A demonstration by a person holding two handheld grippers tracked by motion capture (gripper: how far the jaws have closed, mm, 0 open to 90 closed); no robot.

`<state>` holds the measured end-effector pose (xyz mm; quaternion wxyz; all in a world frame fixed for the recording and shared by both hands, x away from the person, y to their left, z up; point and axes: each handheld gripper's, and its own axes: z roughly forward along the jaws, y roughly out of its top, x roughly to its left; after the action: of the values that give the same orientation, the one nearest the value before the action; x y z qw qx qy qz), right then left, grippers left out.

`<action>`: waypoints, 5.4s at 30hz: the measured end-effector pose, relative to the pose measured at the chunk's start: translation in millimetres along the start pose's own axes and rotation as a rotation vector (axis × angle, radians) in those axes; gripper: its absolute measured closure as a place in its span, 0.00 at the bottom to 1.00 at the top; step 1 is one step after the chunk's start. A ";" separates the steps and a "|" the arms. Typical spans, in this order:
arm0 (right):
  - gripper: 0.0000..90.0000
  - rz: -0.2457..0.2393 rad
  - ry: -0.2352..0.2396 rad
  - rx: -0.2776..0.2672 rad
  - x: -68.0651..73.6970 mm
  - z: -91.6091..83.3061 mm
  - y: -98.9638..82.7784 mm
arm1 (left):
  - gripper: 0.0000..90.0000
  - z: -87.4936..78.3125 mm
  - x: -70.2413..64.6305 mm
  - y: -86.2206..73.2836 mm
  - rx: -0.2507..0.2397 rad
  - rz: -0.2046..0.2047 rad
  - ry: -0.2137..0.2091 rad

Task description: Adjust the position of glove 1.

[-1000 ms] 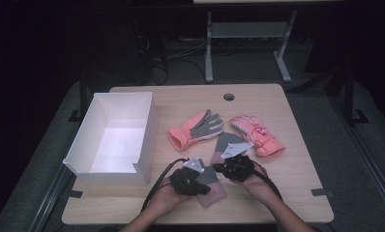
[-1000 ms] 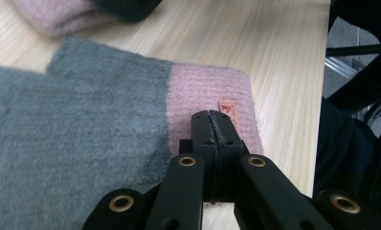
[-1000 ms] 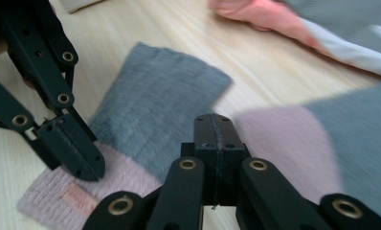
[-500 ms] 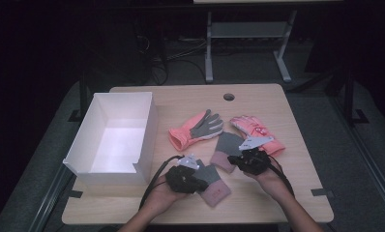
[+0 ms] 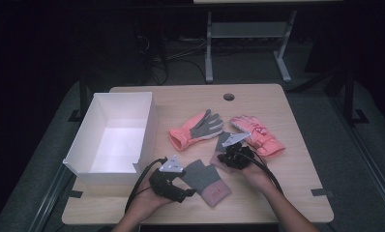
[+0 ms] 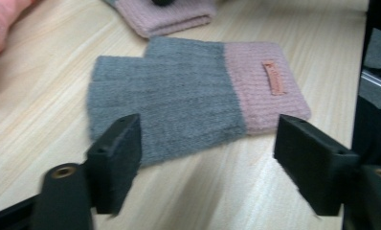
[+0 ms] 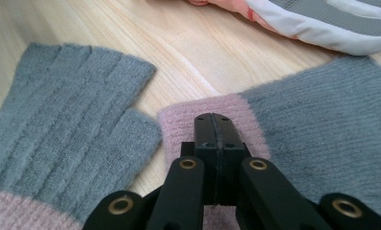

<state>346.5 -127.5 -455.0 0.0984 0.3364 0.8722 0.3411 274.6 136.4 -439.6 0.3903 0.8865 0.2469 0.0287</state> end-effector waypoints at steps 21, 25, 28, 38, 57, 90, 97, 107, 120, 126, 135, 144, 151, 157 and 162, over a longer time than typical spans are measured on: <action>1.00 0.020 0.001 0.054 -1.7 -25.0 -21.3 | 0.21 3.5 1.2 -0.9 0.014 -0.005 0.003; 1.00 0.027 0.002 0.069 -2.7 -26.6 -22.7 | 0.21 2.6 1.4 -1.3 0.008 -0.006 0.005; 1.00 0.039 0.017 0.075 -5.4 -35.0 -31.2 | 0.21 3.6 2.0 -1.8 0.014 -0.004 0.003; 1.00 0.080 0.008 0.084 -14.0 -61.0 -58.8 | 0.21 3.8 1.4 -1.1 0.016 -0.010 0.010; 0.99 0.126 -0.035 0.077 -39.2 -94.5 -86.2 | 0.21 3.1 1.1 -0.7 0.036 -0.003 0.019; 0.97 0.169 -0.082 0.009 -28.3 -66.0 -73.3 | 0.22 3.8 1.0 -2.0 0.056 -0.003 0.028; 0.97 0.198 -0.054 -0.069 -23.9 -80.3 -67.3 | 0.22 2.7 3.0 -2.3 0.053 -0.015 0.033; 0.97 0.179 0.001 -0.140 8.7 -79.5 -43.9 | 0.22 -0.8 3.9 -2.5 0.044 -0.017 0.048; 0.97 0.173 0.053 -0.134 52.4 -57.4 -18.8 | 0.22 -5.1 4.9 -3.0 0.030 -0.015 0.063; 0.97 0.160 0.059 -0.117 62.4 -46.9 -15.3 | 0.22 -5.3 4.6 -2.6 0.026 -0.020 0.067; 0.97 0.146 0.046 -0.077 75.1 -33.5 -11.0 | 0.22 -6.6 5.2 -2.6 0.023 -0.021 0.072; 0.93 0.120 0.047 -0.051 81.2 -22.7 -11.2 | 0.22 -6.5 4.6 -2.8 0.028 -0.015 0.071; 0.85 0.090 0.047 -0.110 70.3 -38.5 -9.9 | 0.45 -7.9 0.7 -1.4 0.016 -0.008 0.051; 1.00 0.011 0.032 -0.110 41.8 -61.3 -18.2 | 0.96 -7.1 -6.7 2.3 0.022 -0.027 -0.035; 1.00 -0.005 0.030 -0.068 19.8 -67.8 -34.4 | 1.00 5.8 -21.3 4.1 0.087 -0.002 -0.089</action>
<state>286.5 -169.0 -425.8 0.0974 0.3254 0.8624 0.3755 259.1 120.4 -437.7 0.3622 0.9027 0.2314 -0.0219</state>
